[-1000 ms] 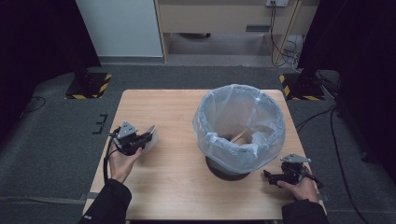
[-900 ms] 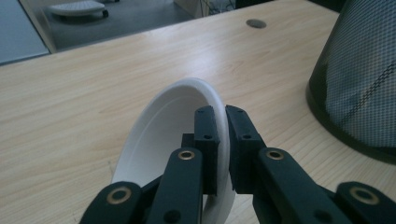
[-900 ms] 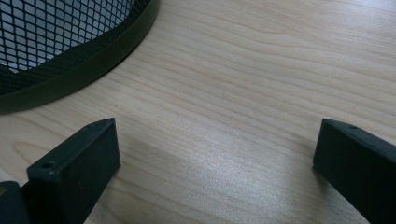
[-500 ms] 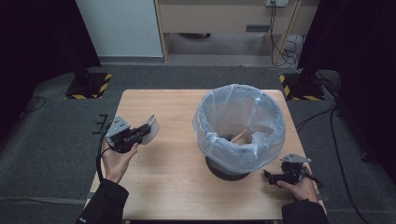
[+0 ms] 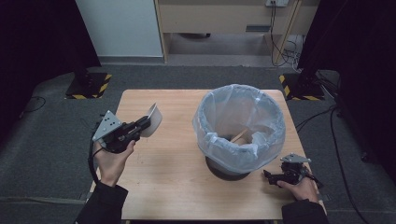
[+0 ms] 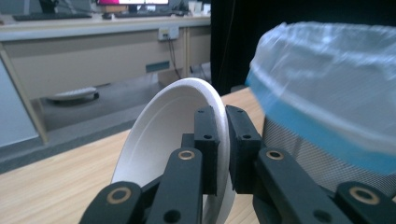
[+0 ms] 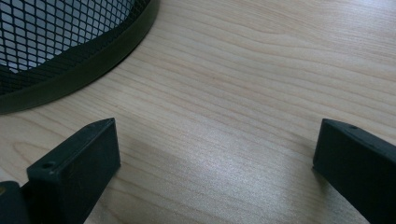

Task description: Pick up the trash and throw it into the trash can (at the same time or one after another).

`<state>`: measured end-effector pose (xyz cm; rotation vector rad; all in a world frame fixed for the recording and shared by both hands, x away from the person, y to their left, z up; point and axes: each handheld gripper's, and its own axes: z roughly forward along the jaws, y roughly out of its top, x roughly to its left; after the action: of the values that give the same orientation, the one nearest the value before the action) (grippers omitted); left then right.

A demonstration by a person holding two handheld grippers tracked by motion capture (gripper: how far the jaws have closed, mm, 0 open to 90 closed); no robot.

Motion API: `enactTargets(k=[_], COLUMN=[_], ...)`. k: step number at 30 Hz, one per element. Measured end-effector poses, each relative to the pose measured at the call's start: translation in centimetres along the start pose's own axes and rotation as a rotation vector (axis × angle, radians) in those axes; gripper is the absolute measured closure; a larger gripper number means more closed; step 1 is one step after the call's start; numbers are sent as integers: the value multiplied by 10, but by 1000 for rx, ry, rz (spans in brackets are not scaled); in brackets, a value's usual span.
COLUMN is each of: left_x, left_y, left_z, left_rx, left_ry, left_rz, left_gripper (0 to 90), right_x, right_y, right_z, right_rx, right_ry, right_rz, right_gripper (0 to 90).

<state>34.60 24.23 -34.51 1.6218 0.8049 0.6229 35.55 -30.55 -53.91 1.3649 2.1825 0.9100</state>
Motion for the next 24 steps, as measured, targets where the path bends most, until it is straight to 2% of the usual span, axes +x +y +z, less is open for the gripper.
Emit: enactTargets(k=[6, 16, 24], left_x=[-9, -27, -48], left_y=[13, 46, 73], left_z=[-9, -29, -23], left_rx=[-64, -193, -248], left_ry=[-30, -75, -122], left_rz=[-5, 31, 74], left_gripper=[835, 835, 835], right_x=[0, 0, 0], right_y=[0, 0, 0], right_z=[0, 0, 0], right_rx=[0, 1, 0], right_ry=[0, 0, 1], right_rz=[0, 5, 5], right_gripper=[8, 8, 8])
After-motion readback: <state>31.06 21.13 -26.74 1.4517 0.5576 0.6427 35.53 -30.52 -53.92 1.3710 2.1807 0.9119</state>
